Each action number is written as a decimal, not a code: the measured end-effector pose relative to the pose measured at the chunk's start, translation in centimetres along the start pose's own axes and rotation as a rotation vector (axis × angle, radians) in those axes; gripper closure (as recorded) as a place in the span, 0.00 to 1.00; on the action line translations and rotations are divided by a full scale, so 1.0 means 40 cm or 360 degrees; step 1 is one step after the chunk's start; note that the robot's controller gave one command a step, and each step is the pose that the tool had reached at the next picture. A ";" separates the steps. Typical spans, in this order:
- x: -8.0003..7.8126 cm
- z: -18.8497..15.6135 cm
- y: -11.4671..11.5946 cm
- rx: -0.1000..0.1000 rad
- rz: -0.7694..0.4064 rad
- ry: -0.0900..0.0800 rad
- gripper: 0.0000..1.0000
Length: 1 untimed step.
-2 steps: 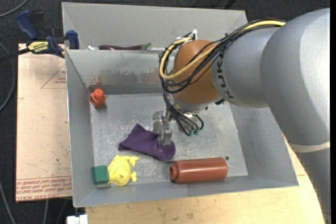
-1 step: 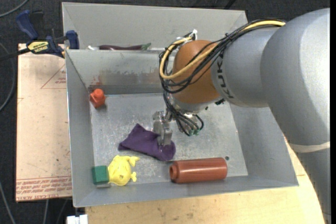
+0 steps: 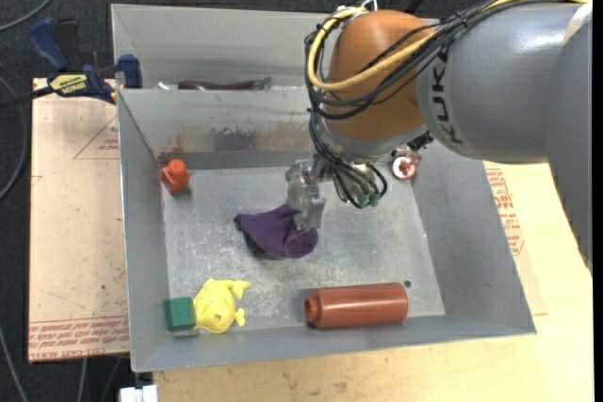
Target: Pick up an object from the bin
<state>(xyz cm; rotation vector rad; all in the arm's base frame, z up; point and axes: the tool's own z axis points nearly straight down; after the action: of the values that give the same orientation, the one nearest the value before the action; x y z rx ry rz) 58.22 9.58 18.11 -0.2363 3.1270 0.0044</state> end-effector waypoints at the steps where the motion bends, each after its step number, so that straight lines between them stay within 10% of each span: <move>1: 0.000 0.000 0.000 0.0000 -0.0001 0.0000 1.00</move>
Offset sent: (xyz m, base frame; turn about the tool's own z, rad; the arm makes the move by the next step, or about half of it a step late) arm -0.0097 -0.0106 0.0791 -0.0143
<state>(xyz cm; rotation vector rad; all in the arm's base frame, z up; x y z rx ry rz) 58.22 9.58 18.11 -0.2368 3.1271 0.0041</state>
